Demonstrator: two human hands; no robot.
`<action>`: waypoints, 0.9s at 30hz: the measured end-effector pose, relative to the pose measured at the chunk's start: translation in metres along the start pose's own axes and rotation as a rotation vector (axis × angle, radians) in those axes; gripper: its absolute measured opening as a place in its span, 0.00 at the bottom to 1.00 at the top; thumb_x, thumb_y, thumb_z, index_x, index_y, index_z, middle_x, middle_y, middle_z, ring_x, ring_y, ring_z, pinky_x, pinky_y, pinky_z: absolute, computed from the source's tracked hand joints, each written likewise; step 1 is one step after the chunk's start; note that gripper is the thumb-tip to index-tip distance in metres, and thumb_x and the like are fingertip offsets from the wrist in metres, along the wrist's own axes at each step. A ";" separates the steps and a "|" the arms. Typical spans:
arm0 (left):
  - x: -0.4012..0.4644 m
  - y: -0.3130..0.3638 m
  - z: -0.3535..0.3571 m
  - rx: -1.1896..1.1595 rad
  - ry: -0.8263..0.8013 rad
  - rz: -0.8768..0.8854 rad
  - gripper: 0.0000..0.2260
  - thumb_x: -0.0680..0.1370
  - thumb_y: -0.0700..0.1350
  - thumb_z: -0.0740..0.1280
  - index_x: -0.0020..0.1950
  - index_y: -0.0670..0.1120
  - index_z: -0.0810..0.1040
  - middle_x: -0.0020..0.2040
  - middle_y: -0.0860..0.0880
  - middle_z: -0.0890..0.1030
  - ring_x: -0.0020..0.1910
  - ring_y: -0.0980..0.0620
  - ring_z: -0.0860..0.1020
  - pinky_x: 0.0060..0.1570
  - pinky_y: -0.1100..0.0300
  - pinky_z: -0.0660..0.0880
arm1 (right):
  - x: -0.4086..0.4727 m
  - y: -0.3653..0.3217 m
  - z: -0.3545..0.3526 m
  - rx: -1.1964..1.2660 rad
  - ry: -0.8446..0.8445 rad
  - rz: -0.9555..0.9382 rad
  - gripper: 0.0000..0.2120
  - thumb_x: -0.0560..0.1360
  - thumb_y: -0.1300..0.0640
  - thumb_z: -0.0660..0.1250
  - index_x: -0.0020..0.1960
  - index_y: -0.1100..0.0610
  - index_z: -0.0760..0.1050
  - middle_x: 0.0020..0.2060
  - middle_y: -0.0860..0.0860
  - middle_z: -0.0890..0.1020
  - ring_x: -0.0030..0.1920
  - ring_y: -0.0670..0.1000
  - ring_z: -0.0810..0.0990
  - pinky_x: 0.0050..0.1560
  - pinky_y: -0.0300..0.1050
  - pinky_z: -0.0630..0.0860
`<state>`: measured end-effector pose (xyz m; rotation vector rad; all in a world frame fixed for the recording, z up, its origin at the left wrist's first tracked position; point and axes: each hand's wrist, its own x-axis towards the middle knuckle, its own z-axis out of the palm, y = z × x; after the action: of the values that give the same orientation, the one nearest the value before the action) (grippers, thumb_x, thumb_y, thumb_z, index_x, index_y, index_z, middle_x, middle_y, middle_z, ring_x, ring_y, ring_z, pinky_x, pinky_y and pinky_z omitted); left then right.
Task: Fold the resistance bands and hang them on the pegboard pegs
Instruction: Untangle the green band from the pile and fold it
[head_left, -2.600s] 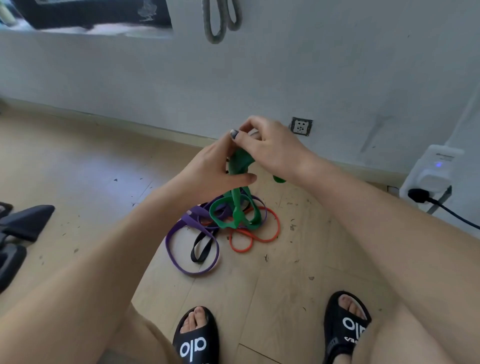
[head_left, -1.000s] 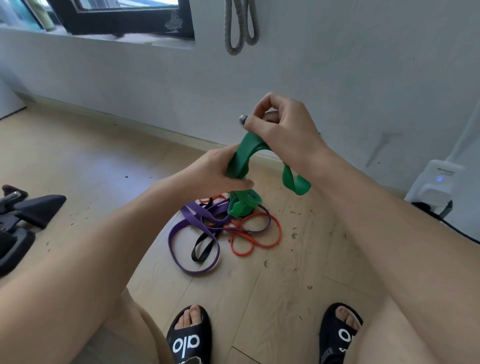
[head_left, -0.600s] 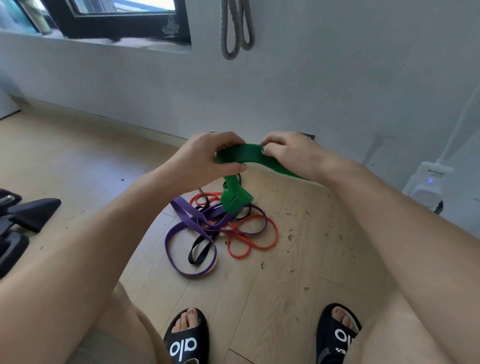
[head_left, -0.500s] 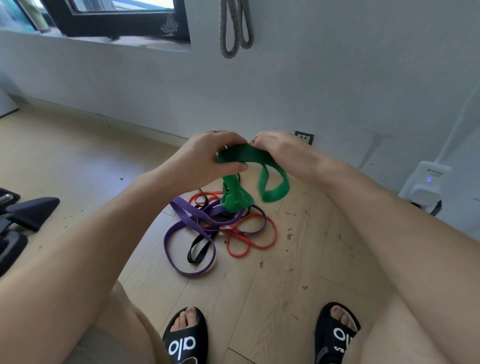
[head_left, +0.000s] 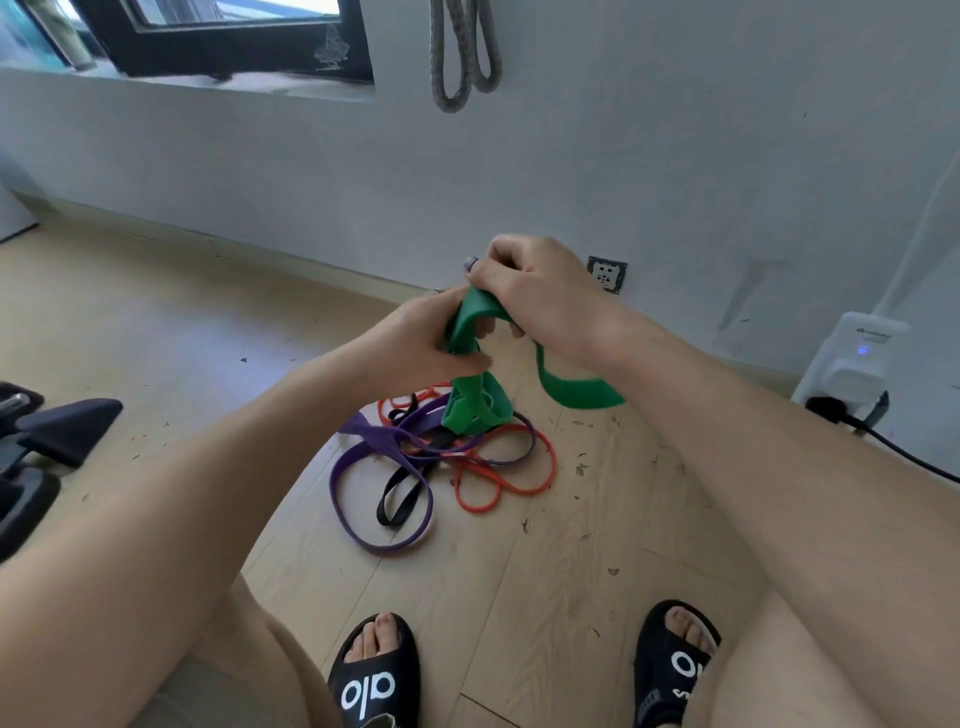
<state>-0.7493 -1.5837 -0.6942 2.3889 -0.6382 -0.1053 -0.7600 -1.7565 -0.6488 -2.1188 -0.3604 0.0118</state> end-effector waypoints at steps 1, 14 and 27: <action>0.001 -0.001 0.002 -0.058 -0.018 -0.016 0.12 0.75 0.41 0.75 0.50 0.54 0.74 0.43 0.59 0.78 0.39 0.61 0.76 0.42 0.63 0.73 | 0.000 0.000 -0.003 0.040 0.011 0.003 0.16 0.81 0.52 0.65 0.36 0.55 0.70 0.29 0.48 0.73 0.31 0.49 0.72 0.36 0.48 0.70; -0.003 0.013 -0.013 -0.057 0.121 0.027 0.13 0.73 0.48 0.78 0.43 0.50 0.73 0.34 0.54 0.75 0.32 0.57 0.72 0.35 0.60 0.69 | -0.002 0.020 -0.044 -0.192 0.199 0.020 0.18 0.79 0.48 0.66 0.35 0.56 0.69 0.28 0.48 0.70 0.30 0.48 0.67 0.36 0.45 0.65; -0.008 0.026 -0.022 0.089 0.126 0.150 0.09 0.74 0.46 0.72 0.49 0.49 0.73 0.39 0.55 0.76 0.38 0.57 0.74 0.41 0.60 0.73 | -0.005 0.009 -0.015 -0.058 -0.022 0.000 0.21 0.79 0.40 0.65 0.40 0.57 0.76 0.33 0.51 0.77 0.33 0.49 0.77 0.44 0.58 0.82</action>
<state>-0.7626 -1.5847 -0.6615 2.4000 -0.7732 0.1401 -0.7603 -1.7750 -0.6487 -2.1776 -0.3782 0.0243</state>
